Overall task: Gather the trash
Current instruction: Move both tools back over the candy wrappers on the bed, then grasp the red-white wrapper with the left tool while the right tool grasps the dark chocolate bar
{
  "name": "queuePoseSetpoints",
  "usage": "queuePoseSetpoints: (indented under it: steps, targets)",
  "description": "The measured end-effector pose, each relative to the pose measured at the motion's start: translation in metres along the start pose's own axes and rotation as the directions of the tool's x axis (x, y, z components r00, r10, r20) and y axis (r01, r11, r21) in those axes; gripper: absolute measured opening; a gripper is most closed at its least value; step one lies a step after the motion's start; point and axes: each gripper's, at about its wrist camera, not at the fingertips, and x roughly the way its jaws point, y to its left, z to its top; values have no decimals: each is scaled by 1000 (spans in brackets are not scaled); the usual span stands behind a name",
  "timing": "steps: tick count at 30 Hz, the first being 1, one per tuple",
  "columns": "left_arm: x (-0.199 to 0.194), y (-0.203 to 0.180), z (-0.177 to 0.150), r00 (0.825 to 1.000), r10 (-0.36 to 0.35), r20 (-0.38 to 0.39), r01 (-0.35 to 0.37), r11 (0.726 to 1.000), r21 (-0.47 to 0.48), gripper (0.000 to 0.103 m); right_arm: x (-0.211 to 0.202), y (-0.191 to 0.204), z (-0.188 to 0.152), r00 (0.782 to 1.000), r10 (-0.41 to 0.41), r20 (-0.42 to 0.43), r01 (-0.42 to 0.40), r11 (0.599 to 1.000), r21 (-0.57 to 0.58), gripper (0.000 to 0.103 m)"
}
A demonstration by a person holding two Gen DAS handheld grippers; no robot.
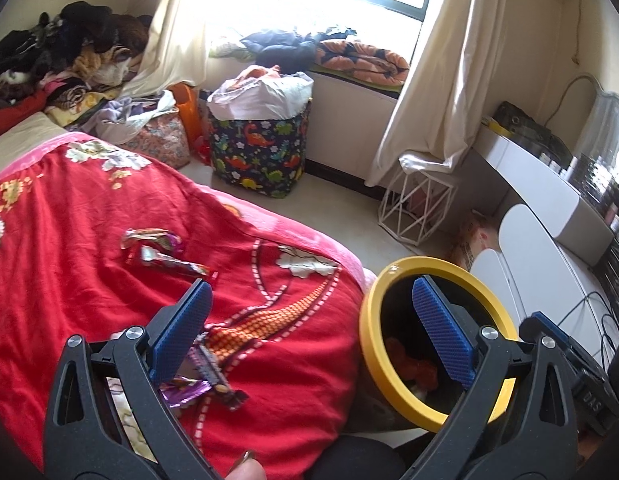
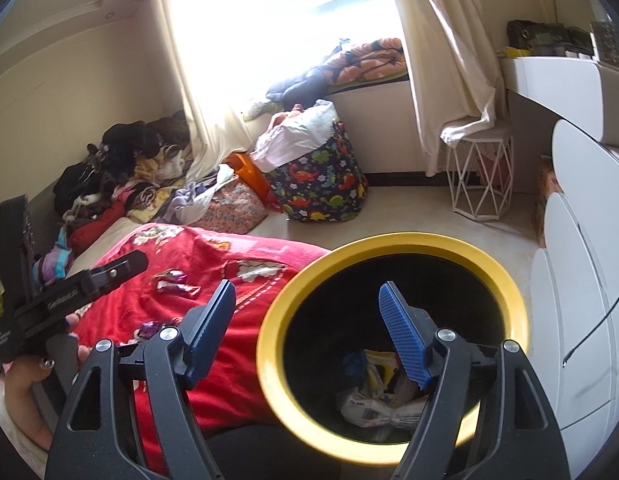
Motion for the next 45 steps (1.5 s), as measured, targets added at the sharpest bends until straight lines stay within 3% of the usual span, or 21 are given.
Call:
queuePoseSetpoints:
  steps: [21,32,37,45]
  targets:
    - [-6,71,11,994,102,23,-99,990,-102,92,31,79,-8,988,122,-91,-135,980,-149,72]
    - [-4,123,3,987,159,-8,-157,967,-203,92,59,123,-28,968,167,-185,-206,954,-219,71]
    - [1,139,-2,986,162,-33,-166,957,-239,92,74,138,-40,957,170,-234,-229,940,-253,66]
    - [16,160,-10,987,142,-77,-159,941,-299,76,103,147,-51,934,165,-316,-253,932,-260,56]
